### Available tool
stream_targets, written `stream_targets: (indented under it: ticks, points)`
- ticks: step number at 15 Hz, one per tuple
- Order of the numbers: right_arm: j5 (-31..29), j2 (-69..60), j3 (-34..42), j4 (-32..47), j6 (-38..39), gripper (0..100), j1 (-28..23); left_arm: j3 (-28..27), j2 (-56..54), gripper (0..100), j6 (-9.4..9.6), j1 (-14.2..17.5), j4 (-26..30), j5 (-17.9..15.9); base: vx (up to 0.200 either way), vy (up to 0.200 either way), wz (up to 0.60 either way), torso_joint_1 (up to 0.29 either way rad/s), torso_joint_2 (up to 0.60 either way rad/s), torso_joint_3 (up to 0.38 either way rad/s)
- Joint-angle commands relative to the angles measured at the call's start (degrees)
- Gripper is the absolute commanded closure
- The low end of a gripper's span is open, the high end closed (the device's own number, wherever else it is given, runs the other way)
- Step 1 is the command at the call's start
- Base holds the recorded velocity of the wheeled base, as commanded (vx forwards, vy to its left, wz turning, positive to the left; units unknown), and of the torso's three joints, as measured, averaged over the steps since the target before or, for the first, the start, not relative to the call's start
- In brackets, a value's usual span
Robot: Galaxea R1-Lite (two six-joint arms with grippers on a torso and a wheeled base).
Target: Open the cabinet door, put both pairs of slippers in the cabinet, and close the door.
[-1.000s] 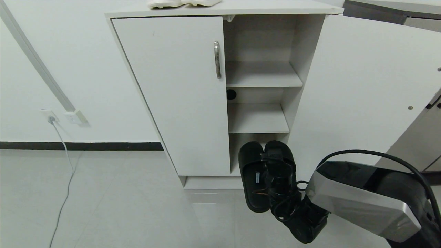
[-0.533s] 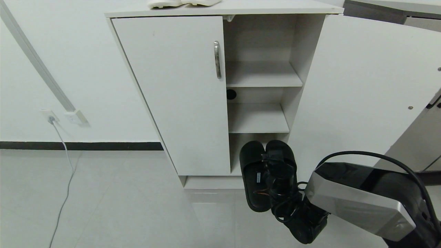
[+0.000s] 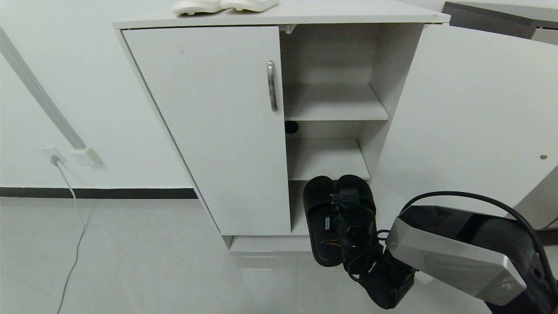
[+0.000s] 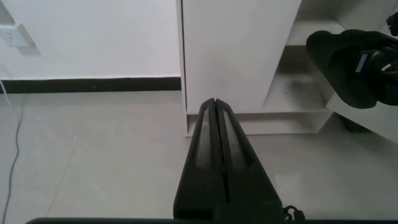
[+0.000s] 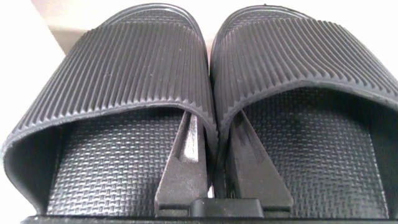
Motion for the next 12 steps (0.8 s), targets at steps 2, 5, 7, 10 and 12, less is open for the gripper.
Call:
stream_targets:
  ticks: [2, 5, 7, 10, 12]
  points:
    - [0.0, -0.5, 0.0, -0.4, -0.1, 100, 0.0, 0.0, 0.1, 100, -0.04, 0.0, 0.0, 0.0, 0.2, 0.0, 0.0, 0.002, 0.0, 0.005]
    - [0.0, -0.6, 0.1, -0.4, -0.1, 100, 0.0, 0.0, 0.1, 100, -0.04, 0.0, 0.0, 0.0, 0.2, 0.0, 0.0, -0.001, 0.0, 0.001]
    - [0.0, -0.5, 0.1, -0.4, -0.1, 100, 0.0, 0.0, 0.1, 100, -0.04, -0.1, 0.0, 0.1, 0.1, 0.0, 0.0, 0.006, 0.0, -0.001]
    - [0.3, -0.4, 0.1, -0.2, -0.1, 100, -0.1, 0.0, 0.1, 100, -0.04, 0.0, 0.0, 0.1, 0.0, 0.0, 0.0, 0.0, 0.0, 0.0]
    - [0.5, -0.3, -0.3, 0.2, -0.1, 100, -0.2, 0.0, 0.1, 100, -0.04, 0.0, 0.0, 0.1, 0.0, 0.0, 0.0, 0.0, 0.0, 0.0]
